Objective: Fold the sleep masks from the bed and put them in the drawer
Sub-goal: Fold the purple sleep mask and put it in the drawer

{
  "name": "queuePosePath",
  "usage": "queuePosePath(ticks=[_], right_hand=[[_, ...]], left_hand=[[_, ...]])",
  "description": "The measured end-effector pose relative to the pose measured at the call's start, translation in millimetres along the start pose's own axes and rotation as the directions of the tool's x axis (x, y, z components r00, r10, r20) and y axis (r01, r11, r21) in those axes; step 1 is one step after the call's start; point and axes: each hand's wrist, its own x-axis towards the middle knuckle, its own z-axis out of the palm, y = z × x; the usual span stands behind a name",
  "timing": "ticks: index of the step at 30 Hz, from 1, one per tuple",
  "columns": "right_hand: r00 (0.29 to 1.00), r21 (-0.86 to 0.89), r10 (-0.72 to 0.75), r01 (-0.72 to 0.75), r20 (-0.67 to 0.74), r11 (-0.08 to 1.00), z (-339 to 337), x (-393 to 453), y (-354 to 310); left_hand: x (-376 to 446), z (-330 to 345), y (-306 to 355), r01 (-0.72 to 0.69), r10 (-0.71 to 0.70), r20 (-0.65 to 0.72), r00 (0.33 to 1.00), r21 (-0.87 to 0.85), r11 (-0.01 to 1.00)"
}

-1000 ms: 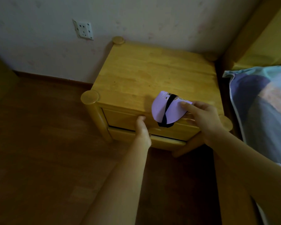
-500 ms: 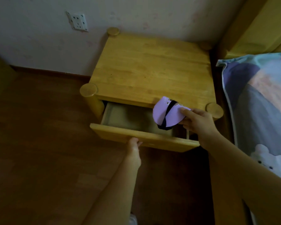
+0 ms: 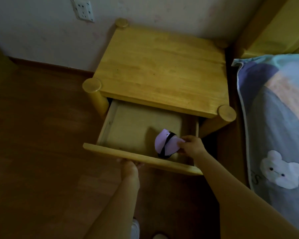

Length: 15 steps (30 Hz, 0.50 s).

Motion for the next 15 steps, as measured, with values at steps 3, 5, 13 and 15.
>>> queuePosePath(ticks=[3,5,13,15], right_hand=[[1.0,-0.144,-0.002,-0.001,-0.018,0.99,8,17,8],[1.0,-0.246,-0.012,0.004,-0.029,0.969,10,26,14],[0.994,-0.565,-0.102,0.103,0.033,0.819,12,33,23],[0.986,-0.577,-0.144,0.164,0.08,0.8,14,27,18]], left_hand=[[6,0,-5,-0.016,0.016,0.01,1.0,0.008,1.0],[9,-1,-6,0.006,-0.006,0.034,0.999,-0.006,1.0],[13,-13,-8,0.085,-0.092,0.071,0.993,0.086,0.993],[11,-18,-6,0.128,-0.142,0.082,0.986,0.155,0.98]])
